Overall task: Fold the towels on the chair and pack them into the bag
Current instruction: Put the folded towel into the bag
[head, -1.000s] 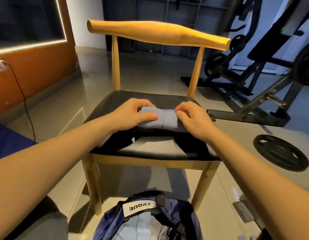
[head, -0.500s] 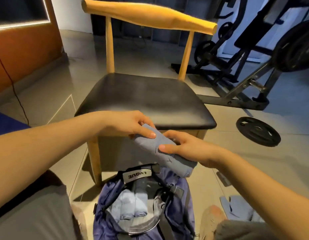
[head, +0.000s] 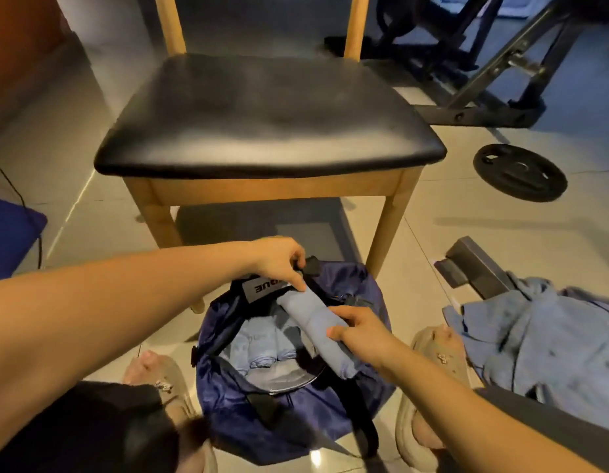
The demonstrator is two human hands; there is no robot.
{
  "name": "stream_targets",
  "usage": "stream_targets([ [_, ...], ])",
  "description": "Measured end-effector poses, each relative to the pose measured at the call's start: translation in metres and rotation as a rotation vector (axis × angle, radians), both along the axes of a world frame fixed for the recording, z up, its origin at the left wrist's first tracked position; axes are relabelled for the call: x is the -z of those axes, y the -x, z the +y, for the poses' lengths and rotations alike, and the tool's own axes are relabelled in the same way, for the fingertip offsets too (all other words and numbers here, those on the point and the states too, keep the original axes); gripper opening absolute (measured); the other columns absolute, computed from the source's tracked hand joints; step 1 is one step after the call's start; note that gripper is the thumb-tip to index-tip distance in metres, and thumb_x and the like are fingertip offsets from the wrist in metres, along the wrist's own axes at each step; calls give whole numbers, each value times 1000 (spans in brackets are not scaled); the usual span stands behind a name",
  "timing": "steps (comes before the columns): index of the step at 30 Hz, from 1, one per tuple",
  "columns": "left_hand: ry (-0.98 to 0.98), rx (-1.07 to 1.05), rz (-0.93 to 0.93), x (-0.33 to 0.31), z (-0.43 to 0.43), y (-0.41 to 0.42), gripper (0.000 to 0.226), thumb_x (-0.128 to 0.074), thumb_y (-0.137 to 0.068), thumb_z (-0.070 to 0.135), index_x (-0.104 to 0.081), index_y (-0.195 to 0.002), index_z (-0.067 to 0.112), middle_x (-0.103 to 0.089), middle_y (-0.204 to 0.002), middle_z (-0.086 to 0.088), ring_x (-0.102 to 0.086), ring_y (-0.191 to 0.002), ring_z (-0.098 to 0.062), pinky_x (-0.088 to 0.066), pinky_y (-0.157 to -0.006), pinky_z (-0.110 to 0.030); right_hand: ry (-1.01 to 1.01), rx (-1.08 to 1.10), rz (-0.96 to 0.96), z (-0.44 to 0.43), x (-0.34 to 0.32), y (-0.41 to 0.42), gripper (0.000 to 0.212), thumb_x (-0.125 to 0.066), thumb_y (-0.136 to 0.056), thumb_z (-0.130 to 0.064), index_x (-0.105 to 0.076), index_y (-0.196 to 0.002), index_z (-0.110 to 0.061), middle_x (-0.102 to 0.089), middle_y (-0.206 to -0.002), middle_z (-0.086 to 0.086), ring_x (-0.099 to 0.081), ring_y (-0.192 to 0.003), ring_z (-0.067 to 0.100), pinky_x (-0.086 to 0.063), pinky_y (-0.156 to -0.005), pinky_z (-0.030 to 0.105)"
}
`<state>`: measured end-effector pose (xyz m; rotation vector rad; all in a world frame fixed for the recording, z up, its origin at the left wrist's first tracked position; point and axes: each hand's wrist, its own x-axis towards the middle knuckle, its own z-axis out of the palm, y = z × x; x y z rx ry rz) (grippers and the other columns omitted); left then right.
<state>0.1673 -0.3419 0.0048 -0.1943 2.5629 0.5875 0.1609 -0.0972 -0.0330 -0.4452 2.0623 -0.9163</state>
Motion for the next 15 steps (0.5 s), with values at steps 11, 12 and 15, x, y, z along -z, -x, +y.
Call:
stream_targets([
  [11,321,-30,332,73,-10,32,18,-54,-102,29,-66,-96,16,-67,-97,-7,-63,-88,-31,-51,-69,-39,-164,300,286,-64,88,-19,25,-60,-97,-22,-68,-121,-20,-73,-109,6,-67,-98,31,-54,-76,40],
  [12,273,-55,341,69,-12,37,21,-51,-104,27,-66,-95,15,-67,-96,-7,-63,-86,-30,-50,-66,-38,-174,315,300,-72,93,-16,30,-59,-99,-22,-64,-129,-20,-71,-116,6,-66,-104,32,-54,-81,41],
  [15,107,-74,330,60,-13,48,27,-46,-108,27,-69,-102,13,-66,-98,-5,-61,-83,-25,-38,-63,-34,-205,322,307,-91,109,-6,43,-54,-102,-20,-51,-145,-17,-67,-127,11,-62,-114,35,-52,-90,44],
])
